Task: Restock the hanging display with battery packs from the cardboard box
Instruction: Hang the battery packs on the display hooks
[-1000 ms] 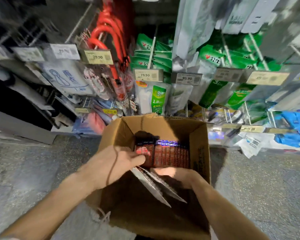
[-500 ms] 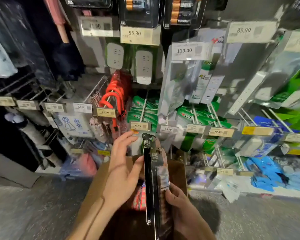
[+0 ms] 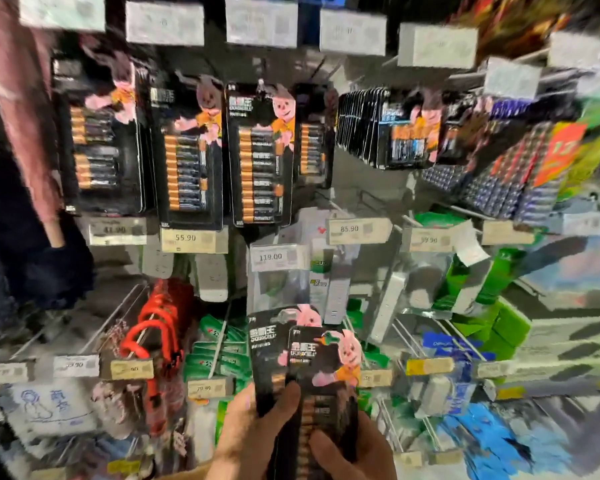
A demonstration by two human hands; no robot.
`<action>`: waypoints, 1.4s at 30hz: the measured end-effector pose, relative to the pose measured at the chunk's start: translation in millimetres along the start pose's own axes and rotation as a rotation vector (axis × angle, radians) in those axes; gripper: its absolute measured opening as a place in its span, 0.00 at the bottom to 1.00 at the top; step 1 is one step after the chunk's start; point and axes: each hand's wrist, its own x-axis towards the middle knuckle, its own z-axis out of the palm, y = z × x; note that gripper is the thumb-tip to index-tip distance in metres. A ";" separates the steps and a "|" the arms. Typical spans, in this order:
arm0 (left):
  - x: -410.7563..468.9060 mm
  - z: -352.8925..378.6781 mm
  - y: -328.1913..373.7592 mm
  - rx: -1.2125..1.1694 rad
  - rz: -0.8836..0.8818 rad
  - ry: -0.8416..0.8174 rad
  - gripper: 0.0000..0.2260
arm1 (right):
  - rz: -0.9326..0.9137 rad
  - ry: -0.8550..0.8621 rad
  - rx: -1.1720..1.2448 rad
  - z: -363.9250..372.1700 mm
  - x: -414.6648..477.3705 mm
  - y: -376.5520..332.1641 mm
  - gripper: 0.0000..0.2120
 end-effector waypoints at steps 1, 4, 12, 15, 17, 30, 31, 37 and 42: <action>2.6 4.5 13.9 0.018 0.048 -0.021 0.09 | -0.051 0.048 -0.045 -0.7 6.7 -10.5 0.41; 16.7 16.3 43.5 -0.043 0.147 -0.008 0.17 | -0.139 0.077 -0.198 -2.2 28.6 -35.8 0.36; 28.2 44.1 123.2 -0.213 0.278 -0.069 0.10 | -0.303 0.190 -0.118 -3.7 65.4 -123.0 0.25; 33.7 43.6 154.7 -0.270 0.350 -0.024 0.12 | -0.304 0.228 -0.037 -13.9 76.3 -142.5 0.23; 41.4 39.1 175.7 -0.303 0.402 -0.021 0.14 | -0.285 0.256 0.032 -24.0 83.9 -154.1 0.22; 65.8 54.8 318.4 -0.191 0.364 -0.280 0.06 | -0.368 0.067 -0.258 -28.3 144.8 -224.0 0.07; 65.1 56.3 322.2 -0.213 0.366 -0.285 0.06 | -0.383 0.066 -0.282 -23.7 150.4 -230.4 0.05; 69.2 46.6 337.2 -0.279 0.431 -0.239 0.15 | -0.459 -0.001 -0.318 0.7 181.3 -255.0 0.08; 76.4 40.5 335.3 -0.244 0.436 -0.248 0.16 | -0.505 -0.036 -0.318 10.8 196.8 -267.3 0.08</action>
